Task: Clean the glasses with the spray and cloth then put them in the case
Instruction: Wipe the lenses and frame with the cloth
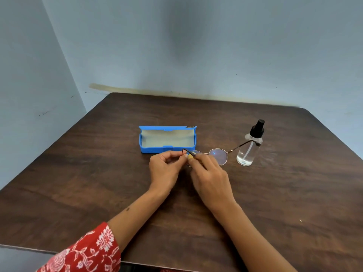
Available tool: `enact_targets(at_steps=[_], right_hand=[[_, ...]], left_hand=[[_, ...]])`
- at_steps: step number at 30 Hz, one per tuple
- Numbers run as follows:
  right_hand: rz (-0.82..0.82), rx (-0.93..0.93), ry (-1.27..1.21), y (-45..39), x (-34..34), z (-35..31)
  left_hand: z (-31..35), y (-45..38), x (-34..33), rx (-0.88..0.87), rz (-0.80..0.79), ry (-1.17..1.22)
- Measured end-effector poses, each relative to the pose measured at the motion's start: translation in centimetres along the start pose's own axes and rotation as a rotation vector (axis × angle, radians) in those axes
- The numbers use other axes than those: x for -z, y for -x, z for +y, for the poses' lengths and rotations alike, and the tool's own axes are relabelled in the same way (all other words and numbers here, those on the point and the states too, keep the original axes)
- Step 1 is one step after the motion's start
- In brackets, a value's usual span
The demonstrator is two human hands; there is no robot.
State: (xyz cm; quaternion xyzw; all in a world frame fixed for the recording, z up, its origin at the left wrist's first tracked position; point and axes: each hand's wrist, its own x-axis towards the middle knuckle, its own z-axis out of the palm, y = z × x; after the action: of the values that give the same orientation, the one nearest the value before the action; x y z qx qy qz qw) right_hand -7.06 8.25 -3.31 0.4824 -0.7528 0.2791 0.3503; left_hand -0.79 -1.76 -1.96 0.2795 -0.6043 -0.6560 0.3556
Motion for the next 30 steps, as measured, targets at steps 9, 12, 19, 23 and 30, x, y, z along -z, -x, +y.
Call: enact_targets(at_steps=[9, 12, 19, 23, 30], right_hand=[[-0.056, -0.065, -0.04, 1.03, -0.07, -0.22], [-0.049, -0.063, -0.076, 1.12, -0.18, -0.35], [-0.02, -0.162, -0.094, 1.08, -0.21, 0.01], [-0.012, -0.127, -0.103, 1.03, -0.13, 0.03], [-0.006, -0.072, -0.1, 1.01, -0.18, -0.2]], left_hand=[[-0.2, -0.29, 0.0, 0.043, 0.002, 0.079], [-0.42, -0.38, -0.05, 0.047, -0.003, 0.095], [-0.46, -0.16, -0.18, -0.021, -0.03, 0.059], [-0.61, -0.16, -0.22, -0.065, -0.008, 0.013], [-0.57, 0.07, -0.12, -0.121, 0.032, -0.012]])
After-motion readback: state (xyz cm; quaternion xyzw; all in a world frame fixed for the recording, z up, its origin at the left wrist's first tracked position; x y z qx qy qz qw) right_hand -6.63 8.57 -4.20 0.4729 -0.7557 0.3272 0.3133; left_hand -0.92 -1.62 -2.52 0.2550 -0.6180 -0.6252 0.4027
